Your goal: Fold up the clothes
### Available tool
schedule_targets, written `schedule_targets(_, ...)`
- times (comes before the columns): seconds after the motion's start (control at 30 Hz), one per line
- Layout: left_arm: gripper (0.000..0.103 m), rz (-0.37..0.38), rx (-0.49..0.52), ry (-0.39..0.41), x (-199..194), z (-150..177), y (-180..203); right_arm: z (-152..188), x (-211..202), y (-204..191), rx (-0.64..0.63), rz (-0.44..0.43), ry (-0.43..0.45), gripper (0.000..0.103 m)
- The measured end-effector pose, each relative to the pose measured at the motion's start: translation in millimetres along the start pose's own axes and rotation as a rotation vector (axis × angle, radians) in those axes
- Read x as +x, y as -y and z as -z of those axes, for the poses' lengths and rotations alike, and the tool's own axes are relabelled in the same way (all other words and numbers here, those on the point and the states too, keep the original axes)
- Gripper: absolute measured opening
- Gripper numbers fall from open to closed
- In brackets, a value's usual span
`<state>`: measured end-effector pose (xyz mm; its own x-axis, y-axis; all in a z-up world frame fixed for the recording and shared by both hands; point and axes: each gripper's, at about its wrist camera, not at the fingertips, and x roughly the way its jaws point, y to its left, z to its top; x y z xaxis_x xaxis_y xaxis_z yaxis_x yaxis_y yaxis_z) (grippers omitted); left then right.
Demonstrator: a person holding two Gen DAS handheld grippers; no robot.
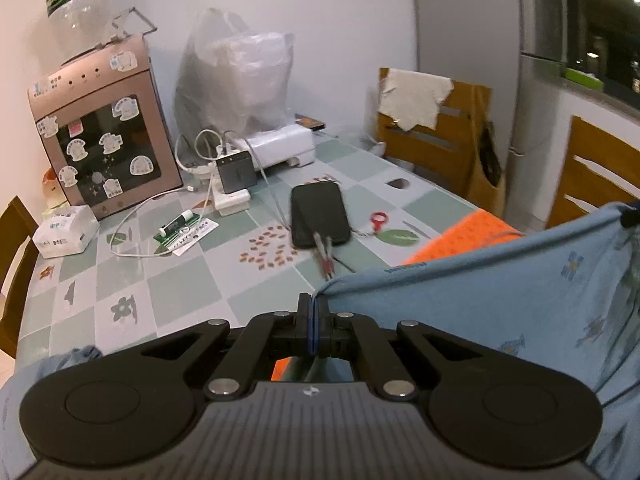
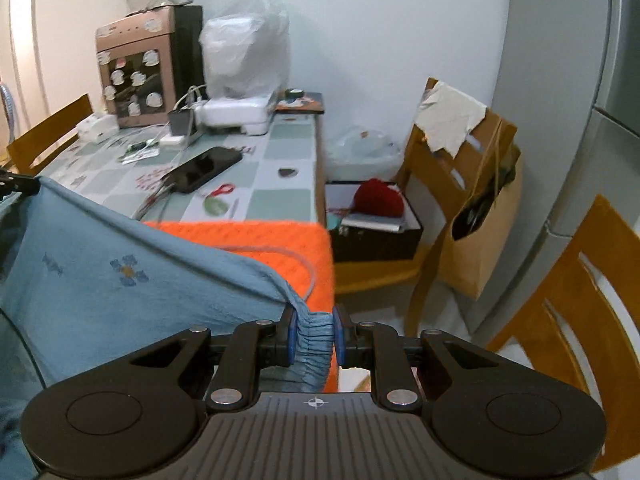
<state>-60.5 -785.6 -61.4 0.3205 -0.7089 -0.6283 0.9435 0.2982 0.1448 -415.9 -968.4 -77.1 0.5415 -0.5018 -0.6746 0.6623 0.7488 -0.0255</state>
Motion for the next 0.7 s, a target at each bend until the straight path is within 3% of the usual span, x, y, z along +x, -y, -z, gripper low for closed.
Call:
schedule_targets(0.23,0.007,-0.007,-0.045,-0.088,55.8,15.4,-12.1,-0.4,60.6,5.9,0.021,0.002,-0.074,0.021)
schedule_targets(0.27,0.011,-0.007,-0.055,-0.097,58.2,17.9,-14.6,1.9,66.2,7.0,0.03,0.005,-0.085,0.022)
schedule_targets(0.33,0.047,-0.011,-0.075,-0.115,58.6,21.3,-20.9,5.8,73.7,10.1,0.053,0.012,-0.104,0.022)
schedule_targets(0.4,0.061,-0.008,-0.1,-0.13,53.4,21.8,-29.0,8.5,75.8,14.5,0.088,0.018,-0.121,0.031)
schedule_targets(0.5,0.062,-0.005,-0.147,-0.147,40.9,19.7,-40.6,9.1,64.4,22.9,0.14,0.007,-0.12,0.035)
schedule_targets(0.63,0.075,-0.007,-0.236,-0.116,0.5,13.1,-53.8,6.6,37.9,29.1,0.162,-0.004,-0.123,0.036)
schedule_targets(0.7,0.076,-0.005,-0.272,-0.107,-24.2,12.0,-58.4,6.9,20.9,29.9,0.165,-0.027,-0.119,0.038)
